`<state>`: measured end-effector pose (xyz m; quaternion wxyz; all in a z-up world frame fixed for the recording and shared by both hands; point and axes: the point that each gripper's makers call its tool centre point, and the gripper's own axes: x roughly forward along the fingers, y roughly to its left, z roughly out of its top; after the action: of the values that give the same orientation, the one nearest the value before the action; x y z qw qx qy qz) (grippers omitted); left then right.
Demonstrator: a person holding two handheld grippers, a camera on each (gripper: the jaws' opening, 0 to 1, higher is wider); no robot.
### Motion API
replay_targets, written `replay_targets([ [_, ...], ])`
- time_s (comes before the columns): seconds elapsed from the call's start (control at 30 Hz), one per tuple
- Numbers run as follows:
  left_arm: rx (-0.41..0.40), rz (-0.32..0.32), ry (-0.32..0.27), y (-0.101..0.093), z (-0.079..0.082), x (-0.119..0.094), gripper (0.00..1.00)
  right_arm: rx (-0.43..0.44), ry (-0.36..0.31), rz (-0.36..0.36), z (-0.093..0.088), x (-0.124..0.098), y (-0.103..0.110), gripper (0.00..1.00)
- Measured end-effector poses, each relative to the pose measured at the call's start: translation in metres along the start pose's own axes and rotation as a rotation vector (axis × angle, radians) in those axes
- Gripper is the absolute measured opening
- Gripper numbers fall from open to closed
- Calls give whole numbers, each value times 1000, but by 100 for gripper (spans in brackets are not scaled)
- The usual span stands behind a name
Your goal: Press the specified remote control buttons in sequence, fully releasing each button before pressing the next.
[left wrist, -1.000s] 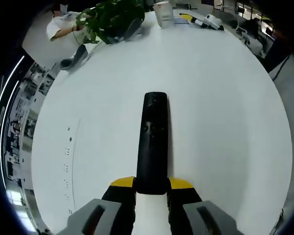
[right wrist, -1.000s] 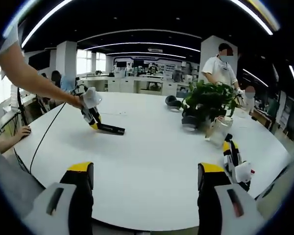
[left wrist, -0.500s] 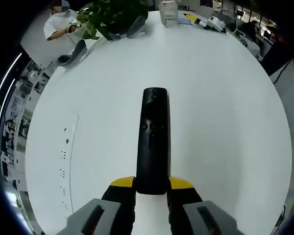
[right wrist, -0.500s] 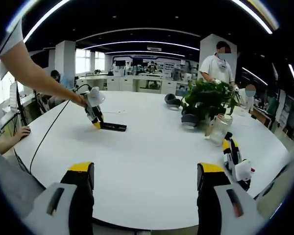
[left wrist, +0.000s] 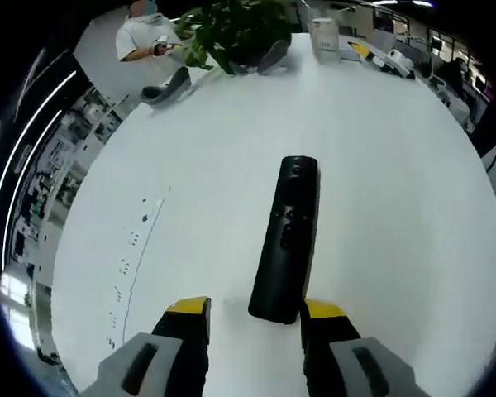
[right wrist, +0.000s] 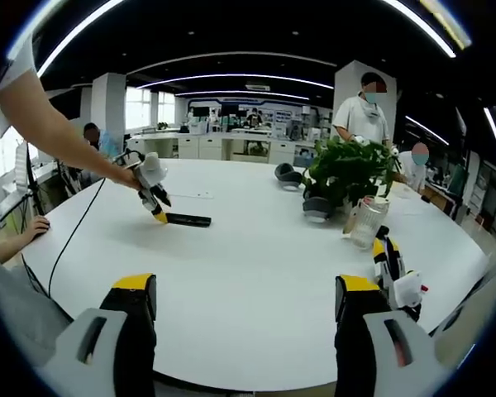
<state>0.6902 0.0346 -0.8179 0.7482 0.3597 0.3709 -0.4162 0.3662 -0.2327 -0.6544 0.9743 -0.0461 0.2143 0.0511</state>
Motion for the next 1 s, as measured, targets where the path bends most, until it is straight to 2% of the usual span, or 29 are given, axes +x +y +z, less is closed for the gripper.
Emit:
replay_targets([
  [0.1,-160,-6,-10,-4,-10,-3,57,10,-8,-11,1,-1,-3,96],
  [0.13,-190,1,-5,-4,-13,-4,61,12,-10,-11,1,-1,-3,96],
  [0.17,-236,28,-28,-2,-15,-5,65,12,-14,-9,2,-1,-3,97],
  [0.2,-269,4,-44,-8,-16,-6,71,11,-16,-4,2,-1,-2,98],
  [0.23,-320,2,-84,-12,-16,-9,74,11,-18,1,3,-1,-1,99],
  [0.27,-342,0,-99,-14,-17,-12,76,7,-20,8,3,0,0,100],
  [0.37,-432,41,-201,-20,-17,-30,79,3,-21,14,4,0,2,100],
  [0.43,-450,55,-230,-25,-20,-39,84,30,-24,17,4,1,1,100],
  [0.5,-481,91,-295,-29,-19,-54,90,77,-32,33,5,1,1,100],
  [0.6,-509,106,-331,-41,-25,-71,98,90,-46,38,7,1,2,100],
  [0.67,-501,136,-345,-47,-29,-83,100,83,-39,38,6,1,3,100],
  [0.77,-561,168,-430,-52,-28,-104,100,76,-51,49,9,0,5,100],
  [0.9,-586,218,-476,-58,-32,-133,100,85,-57,47,9,-1,4,100],
  [1.0,-632,264,-545,-66,-29,-161,100,98,-59,46,9,-1,2,100],
])
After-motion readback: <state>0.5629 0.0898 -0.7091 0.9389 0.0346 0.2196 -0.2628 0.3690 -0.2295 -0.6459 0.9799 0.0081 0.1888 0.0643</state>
